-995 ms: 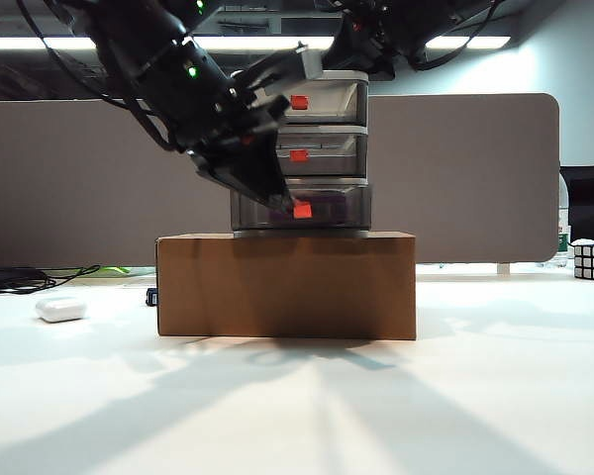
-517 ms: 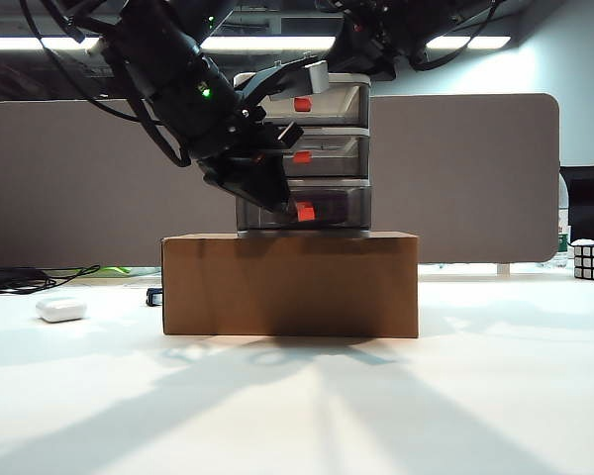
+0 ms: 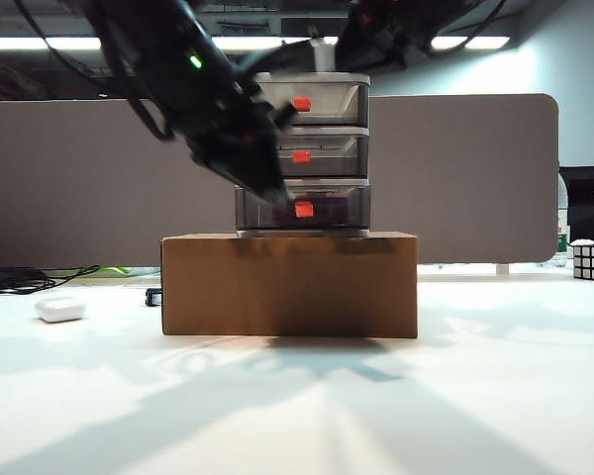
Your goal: Open the third layer of the drawer on the table, pick up a pack of napkins on the table and put it in, and finally close the drawer.
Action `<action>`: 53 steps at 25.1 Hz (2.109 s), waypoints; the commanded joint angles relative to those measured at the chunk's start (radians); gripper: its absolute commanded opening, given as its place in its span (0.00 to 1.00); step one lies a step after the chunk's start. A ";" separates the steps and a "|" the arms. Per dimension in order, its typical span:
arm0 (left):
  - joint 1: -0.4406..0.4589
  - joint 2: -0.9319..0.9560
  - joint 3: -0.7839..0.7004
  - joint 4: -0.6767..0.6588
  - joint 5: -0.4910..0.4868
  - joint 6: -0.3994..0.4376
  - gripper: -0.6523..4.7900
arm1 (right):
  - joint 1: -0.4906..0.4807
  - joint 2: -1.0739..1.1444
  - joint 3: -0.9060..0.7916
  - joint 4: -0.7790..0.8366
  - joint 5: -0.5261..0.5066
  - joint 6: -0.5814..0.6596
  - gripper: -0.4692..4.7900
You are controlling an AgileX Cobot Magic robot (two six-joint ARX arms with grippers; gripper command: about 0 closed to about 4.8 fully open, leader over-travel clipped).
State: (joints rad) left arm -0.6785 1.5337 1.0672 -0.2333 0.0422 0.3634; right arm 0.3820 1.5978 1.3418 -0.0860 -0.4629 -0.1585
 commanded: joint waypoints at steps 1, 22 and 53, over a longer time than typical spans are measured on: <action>0.002 -0.151 -0.068 -0.011 -0.003 0.003 0.11 | -0.006 -0.091 0.002 -0.042 0.021 -0.029 0.08; 0.002 -1.530 -0.746 -0.185 -0.186 -0.455 0.11 | -0.010 -1.194 -0.859 -0.097 0.175 0.052 0.08; 0.018 -1.521 -1.061 0.212 -0.206 -0.388 0.11 | -0.010 -1.598 -1.341 0.039 0.382 0.134 0.08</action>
State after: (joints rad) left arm -0.6670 0.0139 0.0006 -0.0395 -0.1612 -0.0566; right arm 0.3786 0.0017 0.0071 -0.0647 -0.0811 -0.0071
